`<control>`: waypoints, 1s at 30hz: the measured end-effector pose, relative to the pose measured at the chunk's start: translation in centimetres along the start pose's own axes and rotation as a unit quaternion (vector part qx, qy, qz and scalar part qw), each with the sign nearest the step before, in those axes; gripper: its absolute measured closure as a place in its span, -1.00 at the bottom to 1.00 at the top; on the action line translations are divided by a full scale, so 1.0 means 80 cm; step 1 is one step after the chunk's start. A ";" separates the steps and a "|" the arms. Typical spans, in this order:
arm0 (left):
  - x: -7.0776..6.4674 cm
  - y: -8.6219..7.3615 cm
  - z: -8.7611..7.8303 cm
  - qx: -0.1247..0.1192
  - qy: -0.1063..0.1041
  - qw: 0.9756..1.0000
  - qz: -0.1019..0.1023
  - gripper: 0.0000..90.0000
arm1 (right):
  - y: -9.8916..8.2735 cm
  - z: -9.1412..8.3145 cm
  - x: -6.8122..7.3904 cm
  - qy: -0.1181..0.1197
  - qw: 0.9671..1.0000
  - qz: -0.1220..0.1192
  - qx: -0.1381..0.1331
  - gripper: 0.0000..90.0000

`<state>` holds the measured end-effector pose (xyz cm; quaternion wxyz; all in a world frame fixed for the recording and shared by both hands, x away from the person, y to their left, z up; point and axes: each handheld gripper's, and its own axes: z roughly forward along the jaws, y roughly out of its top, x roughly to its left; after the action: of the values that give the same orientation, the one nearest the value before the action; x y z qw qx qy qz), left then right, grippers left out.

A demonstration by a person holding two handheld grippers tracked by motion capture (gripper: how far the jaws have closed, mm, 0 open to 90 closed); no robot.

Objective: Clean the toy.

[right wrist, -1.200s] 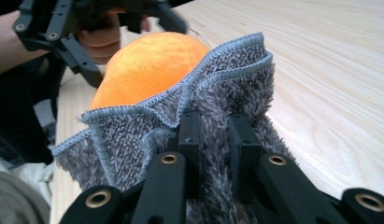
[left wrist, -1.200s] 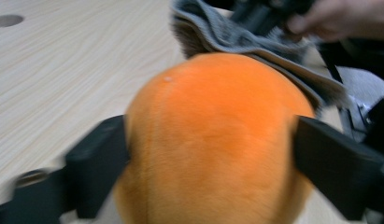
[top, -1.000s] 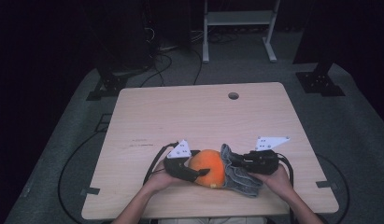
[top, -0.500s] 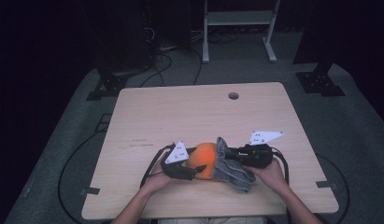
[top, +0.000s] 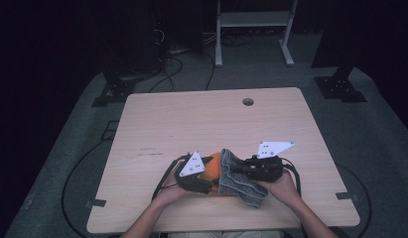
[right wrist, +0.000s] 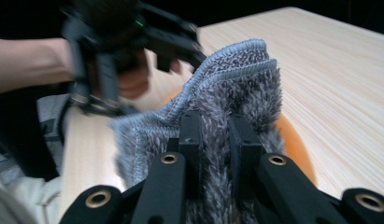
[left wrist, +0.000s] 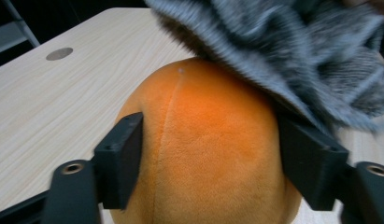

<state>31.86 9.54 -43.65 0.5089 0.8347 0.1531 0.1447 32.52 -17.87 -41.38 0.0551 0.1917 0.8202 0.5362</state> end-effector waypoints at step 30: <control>-0.003 0.015 0.006 -0.010 -0.007 1.000 -0.026 -0.13 | -0.012 -0.043 0.012 -0.039 0.999 -0.014 -0.022 0.72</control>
<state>31.96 8.51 -42.79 0.5217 0.8264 0.1696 0.1268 30.37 -20.78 -40.67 0.0984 0.1998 0.8080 0.5455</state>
